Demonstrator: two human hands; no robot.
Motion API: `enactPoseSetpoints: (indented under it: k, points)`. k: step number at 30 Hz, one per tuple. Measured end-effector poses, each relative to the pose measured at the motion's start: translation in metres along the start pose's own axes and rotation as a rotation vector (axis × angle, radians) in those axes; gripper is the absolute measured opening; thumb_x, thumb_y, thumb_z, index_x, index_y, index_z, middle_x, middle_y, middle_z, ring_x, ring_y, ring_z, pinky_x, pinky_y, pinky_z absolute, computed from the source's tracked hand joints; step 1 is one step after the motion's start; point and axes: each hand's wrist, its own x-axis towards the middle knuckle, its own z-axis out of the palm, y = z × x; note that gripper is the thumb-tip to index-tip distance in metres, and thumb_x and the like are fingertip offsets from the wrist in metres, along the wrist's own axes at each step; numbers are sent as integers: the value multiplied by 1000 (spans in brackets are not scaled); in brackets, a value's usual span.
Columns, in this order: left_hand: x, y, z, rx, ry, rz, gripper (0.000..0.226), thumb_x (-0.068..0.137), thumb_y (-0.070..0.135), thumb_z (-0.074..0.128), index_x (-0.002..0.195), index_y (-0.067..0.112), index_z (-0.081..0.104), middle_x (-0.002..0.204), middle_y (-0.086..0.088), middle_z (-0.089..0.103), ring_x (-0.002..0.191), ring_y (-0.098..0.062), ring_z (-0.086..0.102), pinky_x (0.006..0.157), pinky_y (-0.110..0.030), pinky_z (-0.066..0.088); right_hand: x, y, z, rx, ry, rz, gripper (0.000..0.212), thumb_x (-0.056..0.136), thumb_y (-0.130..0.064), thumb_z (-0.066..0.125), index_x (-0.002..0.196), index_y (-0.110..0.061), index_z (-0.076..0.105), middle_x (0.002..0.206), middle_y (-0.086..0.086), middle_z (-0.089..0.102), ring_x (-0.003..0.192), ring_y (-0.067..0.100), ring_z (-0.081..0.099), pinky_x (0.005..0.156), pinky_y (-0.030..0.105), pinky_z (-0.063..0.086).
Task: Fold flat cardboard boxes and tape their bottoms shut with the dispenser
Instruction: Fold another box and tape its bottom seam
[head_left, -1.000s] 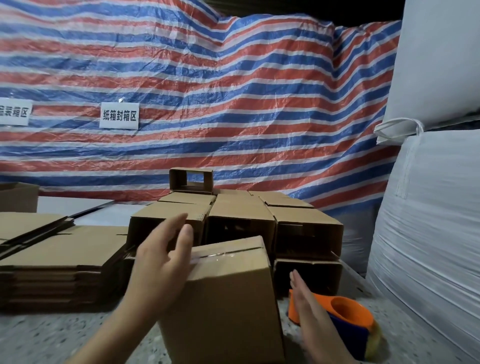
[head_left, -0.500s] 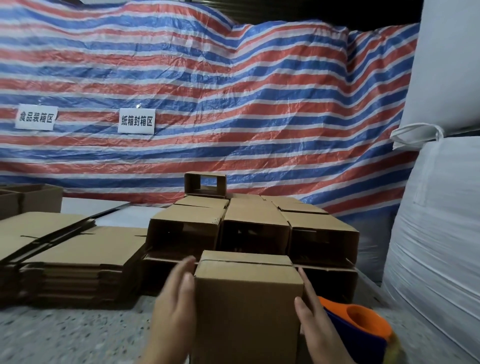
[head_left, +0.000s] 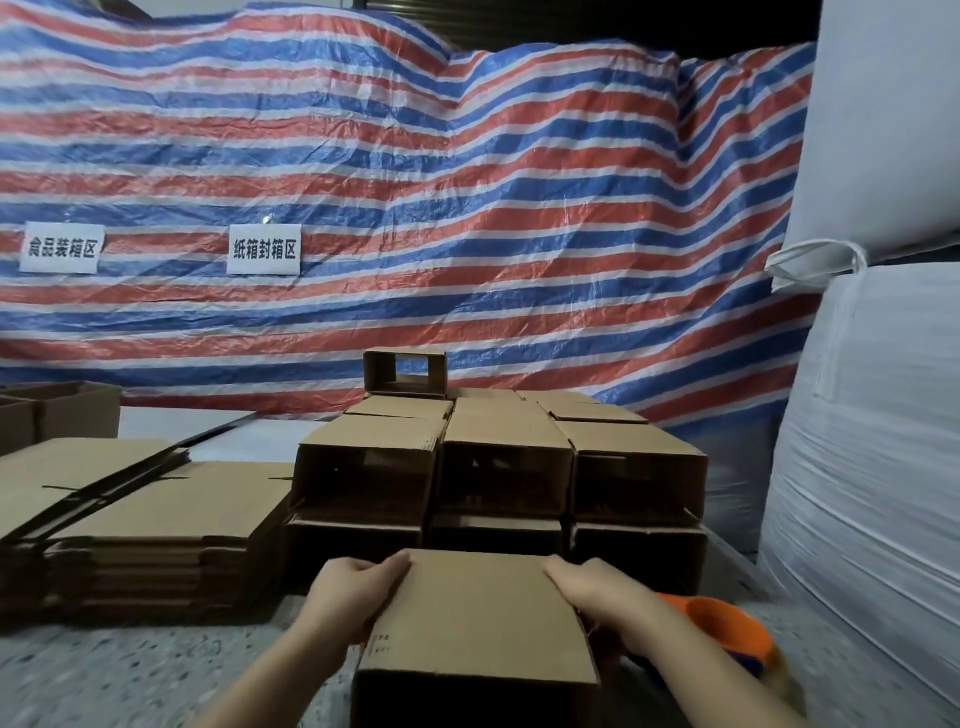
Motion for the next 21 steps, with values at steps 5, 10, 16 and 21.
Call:
enactPoseSetpoints:
  k: [5,10,16,21]
  points:
    - [-4,-14,-14,-108,-27,-86,53,99,56,42,106,9,65,98,-4,63,85,-18,57,72,-35,44,-10,23,1,171,22,75,75,101,-64,29,139,-4,51,123,10,65,108,24,63,92,35,51]
    - [-42,-36,-12,-193,-206,-8,36,103,41,40,122,15,58,129,-9,54,112,-22,50,99,-39,42,-54,47,27,415,-113,-80,47,107,-11,42,149,6,33,155,25,37,145,36,35,119,32,23]
    - [-74,55,-72,-362,-65,480,27,96,21,52,120,33,53,106,5,60,96,-16,60,74,-33,48,-96,-41,-22,590,-12,-438,53,96,-52,52,141,-25,49,129,3,66,121,25,60,110,53,42]
    - [-8,172,-110,-245,44,605,6,94,12,50,92,10,55,84,-5,50,82,-17,49,71,-30,40,-53,-178,-71,705,48,-574,30,101,-43,45,98,-23,68,96,2,72,104,28,65,93,45,54]
